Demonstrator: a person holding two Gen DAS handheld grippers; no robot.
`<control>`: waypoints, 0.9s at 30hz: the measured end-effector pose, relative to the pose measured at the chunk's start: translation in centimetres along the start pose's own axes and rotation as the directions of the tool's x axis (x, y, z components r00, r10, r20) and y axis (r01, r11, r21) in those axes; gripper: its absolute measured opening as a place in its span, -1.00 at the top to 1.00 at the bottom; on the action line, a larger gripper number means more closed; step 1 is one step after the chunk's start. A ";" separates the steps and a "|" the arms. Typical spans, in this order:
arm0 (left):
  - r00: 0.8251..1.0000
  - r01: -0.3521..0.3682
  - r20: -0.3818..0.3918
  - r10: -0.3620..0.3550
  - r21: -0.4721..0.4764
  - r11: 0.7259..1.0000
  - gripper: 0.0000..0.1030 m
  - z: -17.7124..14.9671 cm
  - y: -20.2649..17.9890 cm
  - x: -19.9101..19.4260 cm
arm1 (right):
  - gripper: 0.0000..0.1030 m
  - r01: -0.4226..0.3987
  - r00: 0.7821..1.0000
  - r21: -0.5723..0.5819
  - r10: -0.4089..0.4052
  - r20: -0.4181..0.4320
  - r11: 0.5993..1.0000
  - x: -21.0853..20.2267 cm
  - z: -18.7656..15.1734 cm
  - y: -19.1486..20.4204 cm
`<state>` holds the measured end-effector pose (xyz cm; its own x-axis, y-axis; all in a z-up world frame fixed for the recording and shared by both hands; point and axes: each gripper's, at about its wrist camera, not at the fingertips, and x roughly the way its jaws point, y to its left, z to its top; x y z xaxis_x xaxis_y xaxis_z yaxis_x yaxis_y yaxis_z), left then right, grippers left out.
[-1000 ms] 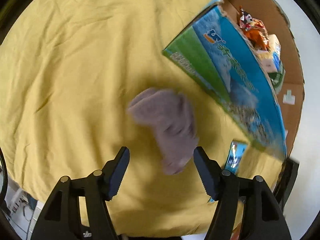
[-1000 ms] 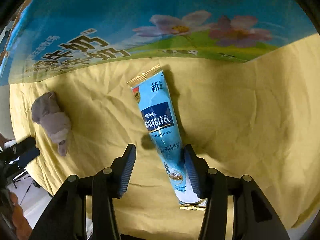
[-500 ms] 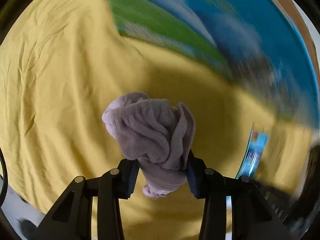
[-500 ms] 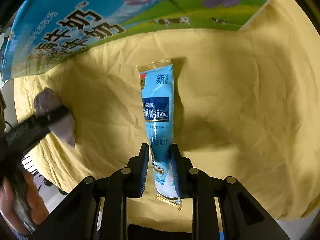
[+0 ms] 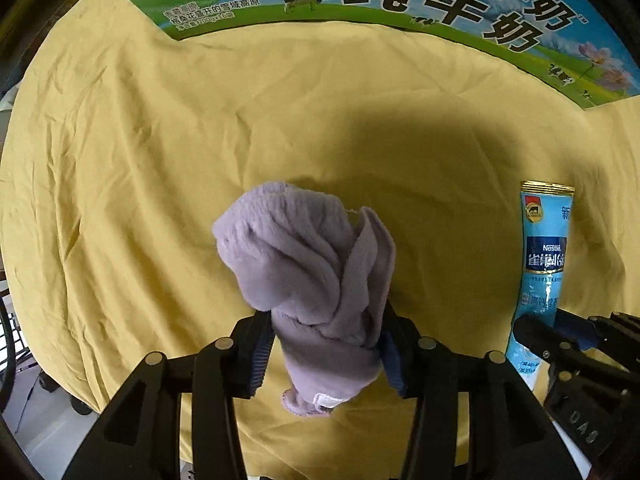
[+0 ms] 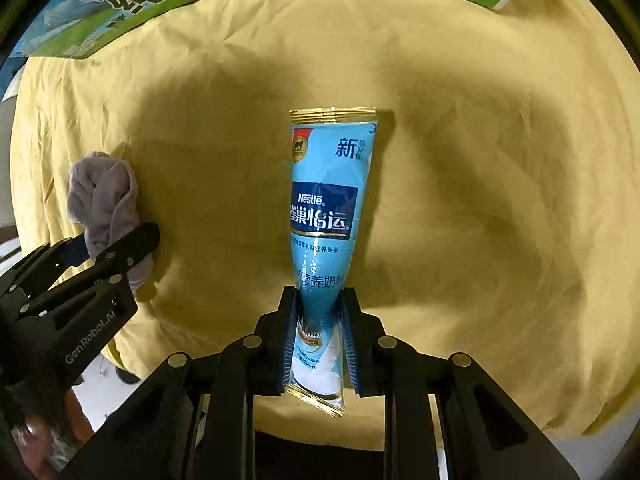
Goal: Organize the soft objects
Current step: 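Grasp the lavender towel with the left tool while the right tool grasps the blue tube, then place the towel and tube into the box and open both tools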
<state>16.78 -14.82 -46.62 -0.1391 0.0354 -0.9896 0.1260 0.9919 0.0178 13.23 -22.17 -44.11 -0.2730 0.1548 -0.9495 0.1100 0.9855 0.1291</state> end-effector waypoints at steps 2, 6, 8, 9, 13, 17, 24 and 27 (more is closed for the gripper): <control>1.000 -0.005 0.005 0.005 -0.002 1.000 0.03 0.2 0.4 -0.2 | 0.46 0.023 1.000 -0.003 -0.023 0.019 1.000 0.4 -0.4 0.8; 1.000 0.010 0.005 -0.010 -0.017 1.000 0.01 -0.1 2.9 -0.9 | 0.46 0.061 0.997 0.008 -0.062 0.046 0.998 1.0 -1.2 2.9; 1.000 0.012 0.014 -0.012 -0.015 1.000 0.07 -0.4 3.2 -1.1 | 0.47 0.086 0.995 0.008 -0.086 0.051 0.996 1.1 -1.3 4.0; 1.000 0.011 0.019 -0.011 -0.013 1.000 0.13 -0.4 3.0 -1.2 | 0.47 0.099 0.994 0.007 -0.099 0.053 0.995 1.1 -1.2 4.4; 1.000 0.015 0.028 -0.015 -0.006 1.000 0.29 -1.7 4.5 -2.5 | 0.61 0.140 0.988 -0.006 -0.140 0.064 0.990 1.4 -1.0 6.1; 0.999 0.039 0.035 -0.039 0.010 0.999 0.31 -2.6 4.0 -4.2 | 0.72 0.115 0.991 -0.012 -0.114 0.066 0.993 0.9 -1.2 6.7; 0.983 0.114 0.143 -0.117 0.035 0.993 0.31 -2.9 3.7 -11.9 | 0.73 0.021 0.990 -0.021 -0.018 0.136 1.000 -4.3 -2.3 7.6; 0.965 0.154 0.210 -0.160 0.045 0.987 0.31 -2.3 4.0 -16.5 | 0.73 -0.033 0.981 -0.036 0.040 0.189 0.999 -8.1 -2.7 8.3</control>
<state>17.35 -11.12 -29.90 0.0515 -0.1498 -0.9874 0.1473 0.9790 -0.1408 13.77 -15.05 -34.54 -0.0833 0.1779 -0.9805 0.0846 0.9816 0.1709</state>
